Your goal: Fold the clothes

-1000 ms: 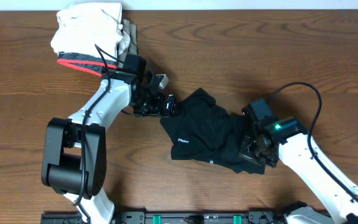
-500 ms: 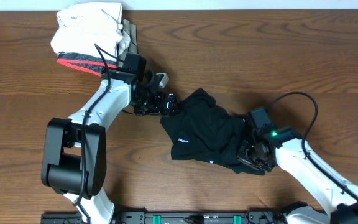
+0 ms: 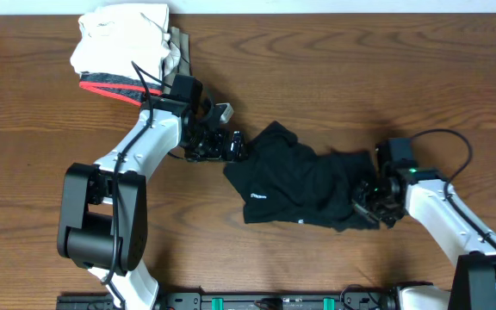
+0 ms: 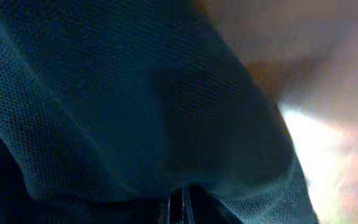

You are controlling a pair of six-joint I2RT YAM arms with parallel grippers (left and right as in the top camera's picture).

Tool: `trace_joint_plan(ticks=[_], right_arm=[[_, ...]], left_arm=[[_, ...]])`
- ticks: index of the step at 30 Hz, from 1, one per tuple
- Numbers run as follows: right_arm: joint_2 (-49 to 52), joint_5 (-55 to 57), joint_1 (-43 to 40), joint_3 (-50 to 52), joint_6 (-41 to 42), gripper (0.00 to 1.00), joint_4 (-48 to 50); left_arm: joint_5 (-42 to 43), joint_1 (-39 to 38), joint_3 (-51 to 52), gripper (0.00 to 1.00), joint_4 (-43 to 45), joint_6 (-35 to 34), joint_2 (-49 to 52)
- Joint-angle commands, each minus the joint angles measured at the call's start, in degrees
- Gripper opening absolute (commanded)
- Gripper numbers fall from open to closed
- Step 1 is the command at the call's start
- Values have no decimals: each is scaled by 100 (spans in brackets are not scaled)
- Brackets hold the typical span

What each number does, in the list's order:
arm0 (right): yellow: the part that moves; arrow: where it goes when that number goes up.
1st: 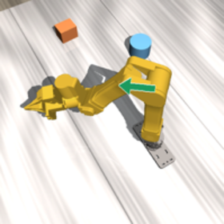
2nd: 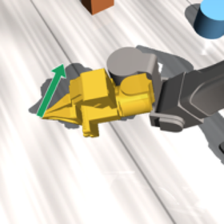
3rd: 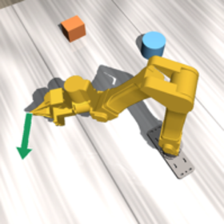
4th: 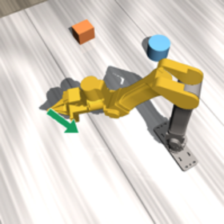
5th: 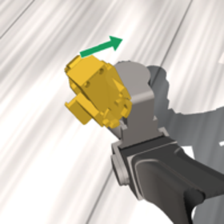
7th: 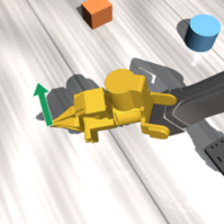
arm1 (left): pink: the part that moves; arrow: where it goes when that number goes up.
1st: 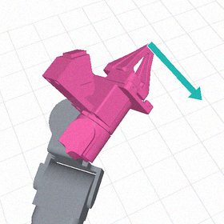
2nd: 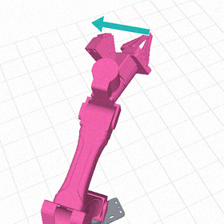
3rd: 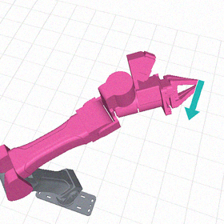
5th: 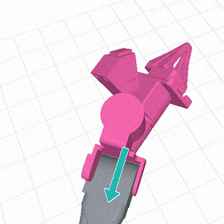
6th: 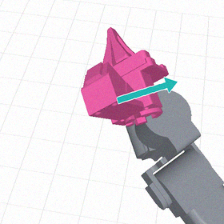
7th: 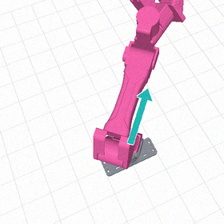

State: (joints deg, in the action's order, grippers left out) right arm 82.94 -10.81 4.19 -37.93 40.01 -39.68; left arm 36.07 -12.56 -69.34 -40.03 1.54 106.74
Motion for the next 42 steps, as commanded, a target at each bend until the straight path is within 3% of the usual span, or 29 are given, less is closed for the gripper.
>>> trace_joint_plan(ticks=[1, 9, 16, 19, 22, 23, 24, 25, 36, 42], right_arm=[[162, 542, -254, 118, -435, 10, 269], [221, 691, -420, -203, -595, 17, 627], [236, 881, -428, -1189, -990, 29, -210], [236, 887, -428, -1744, -994, 44, -885], [225, 885, -428, -2170, -1082, 67, -1438], [223, 887, -428, -2271, -1097, 77, -1574], [221, 887, -428, -2371, -1097, 93, -1725], [221, 885, -428, -2459, -1097, 99, -1856], [214, 883, -428, -2647, -1119, 99, -2463], [214, 885, -428, -2647, -1292, 99, -2549]], left_arm=[[109, 0, 50, 98, -15, -39, 74], [750, -7, 52, 98, -13, -398, 74], [809, -15, 94, 98, -87, -380, 74], [804, -15, 101, 98, -181, -225, 74], [754, -11, 107, 98, -323, -111, 74], [664, -11, 140, 98, -323, -114, 74], [592, -11, 177, 98, -323, -114, 74], [527, -9, 238, 98, -319, -111, 74], [564, -11, 1178, 98, 592, -90, 74], [1058, -11, 1368, 98, 1023, 144, 74]])
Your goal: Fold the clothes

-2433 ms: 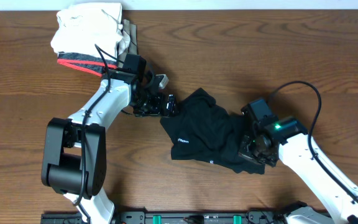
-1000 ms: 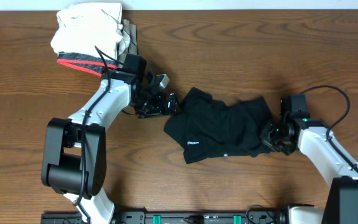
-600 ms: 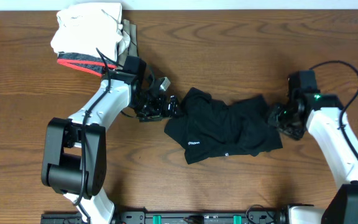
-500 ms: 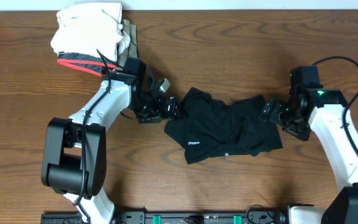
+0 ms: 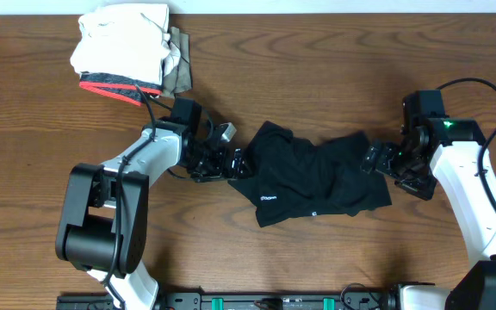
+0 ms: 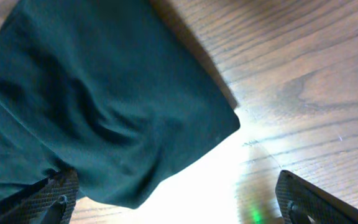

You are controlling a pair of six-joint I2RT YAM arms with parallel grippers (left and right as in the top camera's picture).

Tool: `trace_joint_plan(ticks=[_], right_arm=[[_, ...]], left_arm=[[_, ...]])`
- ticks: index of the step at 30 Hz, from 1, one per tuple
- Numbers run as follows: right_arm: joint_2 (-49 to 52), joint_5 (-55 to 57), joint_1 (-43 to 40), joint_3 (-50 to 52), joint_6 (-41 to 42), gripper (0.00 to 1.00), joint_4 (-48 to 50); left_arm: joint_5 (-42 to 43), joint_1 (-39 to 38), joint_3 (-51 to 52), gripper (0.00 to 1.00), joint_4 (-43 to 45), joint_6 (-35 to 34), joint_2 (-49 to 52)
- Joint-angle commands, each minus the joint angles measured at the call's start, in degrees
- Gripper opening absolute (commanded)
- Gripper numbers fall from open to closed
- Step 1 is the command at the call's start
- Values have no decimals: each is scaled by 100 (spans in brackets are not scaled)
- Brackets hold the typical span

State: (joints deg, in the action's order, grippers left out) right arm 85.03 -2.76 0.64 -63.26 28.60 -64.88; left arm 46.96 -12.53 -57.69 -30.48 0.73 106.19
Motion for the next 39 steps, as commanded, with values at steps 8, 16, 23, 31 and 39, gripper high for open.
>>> trace_joint_plan(ticks=[8, 16, 23, 31, 39], right_arm=[[7, 74, -59, -111, -146, 99, -22], [35, -153, -59, -57, -280, 97, 846], [350, -542, -57, -55, -426, 97, 1178], [1292, -544, -57, -52, -428, 96, 1414], [1834, -822, -15, -52, -472, 93, 1499]], left_arm=[[498, -144, 203, 98, 330, 225, 129], [619, -638, 201, 98, 442, 225, 129], [616, -911, 201, 98, 638, 203, 129], [595, -1056, 201, 98, 1014, 0, 129], [595, -1106, 201, 98, 1318, -63, 129]])
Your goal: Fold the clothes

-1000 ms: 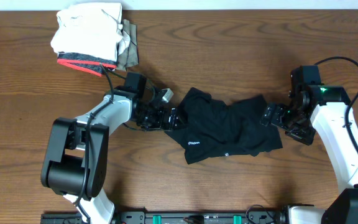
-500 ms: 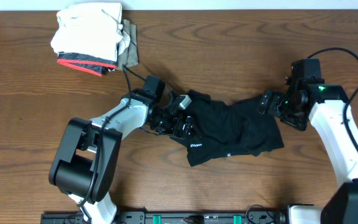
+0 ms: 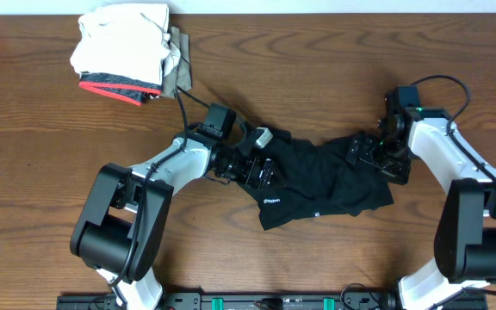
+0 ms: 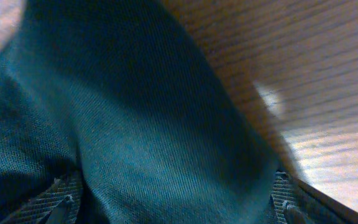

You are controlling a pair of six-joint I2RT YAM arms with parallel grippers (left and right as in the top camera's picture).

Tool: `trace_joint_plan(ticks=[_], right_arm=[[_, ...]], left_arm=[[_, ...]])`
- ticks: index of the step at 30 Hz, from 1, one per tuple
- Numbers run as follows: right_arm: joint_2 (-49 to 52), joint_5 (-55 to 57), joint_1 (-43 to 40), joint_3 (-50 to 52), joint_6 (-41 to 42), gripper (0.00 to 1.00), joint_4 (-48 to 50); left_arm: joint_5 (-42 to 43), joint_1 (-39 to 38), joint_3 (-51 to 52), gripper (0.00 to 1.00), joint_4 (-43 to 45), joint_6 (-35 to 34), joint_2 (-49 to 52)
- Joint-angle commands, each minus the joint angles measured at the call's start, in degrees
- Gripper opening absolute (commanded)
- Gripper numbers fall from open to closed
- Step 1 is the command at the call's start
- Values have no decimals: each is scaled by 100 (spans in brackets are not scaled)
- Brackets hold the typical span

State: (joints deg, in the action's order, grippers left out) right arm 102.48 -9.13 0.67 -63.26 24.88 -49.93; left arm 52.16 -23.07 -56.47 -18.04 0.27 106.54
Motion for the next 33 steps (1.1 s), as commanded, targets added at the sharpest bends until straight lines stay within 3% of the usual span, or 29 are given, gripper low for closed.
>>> trace_joint_plan(ticks=[1, 7, 11, 14, 20, 23, 27, 33], right_arm=[[122, -184, 20, -52, -101, 93, 4], [146, -184, 332, -52, -94, 95, 81], [146, -184, 507, -52, -46, 96, 138], [146, -179, 581, -52, -28, 96, 136], [146, -181, 595, -52, -24, 96, 131], [146, -181, 595, -52, -26, 96, 118], [146, -179, 595, -52, -31, 96, 61], [146, -164, 595, -52, -28, 96, -28]], left_arm=[[72, -70, 79, 98, 111, -37, 94], [68, -254, 79, 100, 234, -57, 94], [-479, -361, 79, 98, 234, -424, 94], [-625, -369, 79, 84, 262, -555, 94], [-942, -369, 79, 24, 402, -1113, 94], [-1049, -361, 79, 7, 398, -1204, 94], [-1176, -208, 74, 6, 280, -1585, 94], [-1233, 352, 52, 6, -221, -1631, 72]])
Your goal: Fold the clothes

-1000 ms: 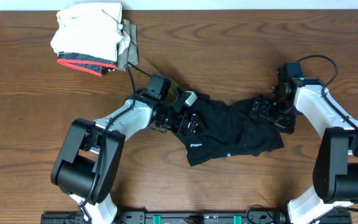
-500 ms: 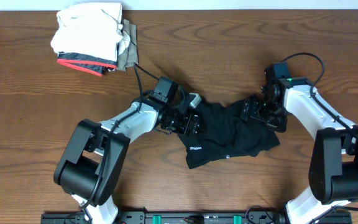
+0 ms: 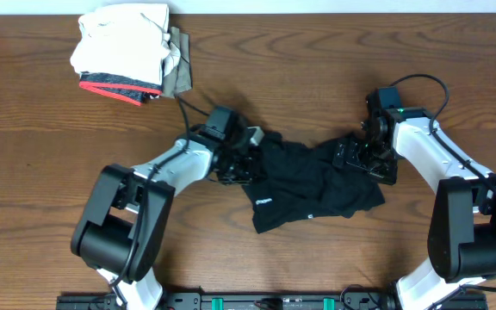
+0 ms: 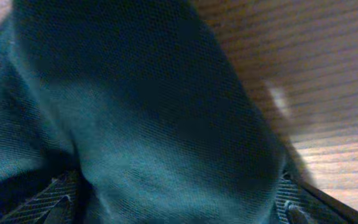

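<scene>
A crumpled black garment lies in the middle of the wooden table. My left gripper sits at its left edge, where the cloth is bunched, and looks shut on that edge. My right gripper rests on the garment's upper right part. In the right wrist view the dark cloth fills the space between the two fingers, which stand wide apart; the gripper is open with fabric bulging between them.
A stack of folded clothes, white on top with a red-edged grey piece below, sits at the back left. Bare wood shows to the right of the cloth in the right wrist view.
My left gripper has shifted a little to the left and the garment's left edge with it. My right gripper has moved slightly left, further onto the cloth, still open. The garment is more bunched.
At first each gripper was at one end of the garment, the right one buried in cloth. Then the garment lay further right and the right gripper stood open beside its edge. Later the left gripper was over the garment's left part and the right gripper open over its right part.
</scene>
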You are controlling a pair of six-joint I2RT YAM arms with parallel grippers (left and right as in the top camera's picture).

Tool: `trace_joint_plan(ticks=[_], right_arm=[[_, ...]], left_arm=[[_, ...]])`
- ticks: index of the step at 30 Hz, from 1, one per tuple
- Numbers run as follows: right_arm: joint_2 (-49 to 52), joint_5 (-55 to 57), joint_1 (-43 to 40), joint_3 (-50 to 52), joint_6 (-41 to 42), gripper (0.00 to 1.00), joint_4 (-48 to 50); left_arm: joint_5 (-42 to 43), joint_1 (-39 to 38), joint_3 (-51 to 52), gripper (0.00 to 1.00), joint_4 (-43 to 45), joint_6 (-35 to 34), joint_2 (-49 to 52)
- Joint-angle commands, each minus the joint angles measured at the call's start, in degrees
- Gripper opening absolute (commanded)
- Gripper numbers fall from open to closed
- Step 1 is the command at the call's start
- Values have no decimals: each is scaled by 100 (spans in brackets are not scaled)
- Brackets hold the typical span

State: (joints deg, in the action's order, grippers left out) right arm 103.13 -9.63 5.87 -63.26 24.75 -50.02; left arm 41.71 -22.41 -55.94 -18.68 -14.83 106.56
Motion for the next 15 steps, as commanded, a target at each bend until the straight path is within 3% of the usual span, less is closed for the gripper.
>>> trace_joint_plan(ticks=[1, 6, 15], right_arm=[[81, -114, 74, -52, -15, 96, -15], [61, -133, 74, -52, 11, 93, 11], [59, -201, 127, -59, 55, 92, 11]], left_arm=[[-278, 389, -15, 6, -286, -118, 55], [-813, 918, -144, 6, -1008, -107, -72], [-815, 1351, -363, 6, -1644, 291, -413]])
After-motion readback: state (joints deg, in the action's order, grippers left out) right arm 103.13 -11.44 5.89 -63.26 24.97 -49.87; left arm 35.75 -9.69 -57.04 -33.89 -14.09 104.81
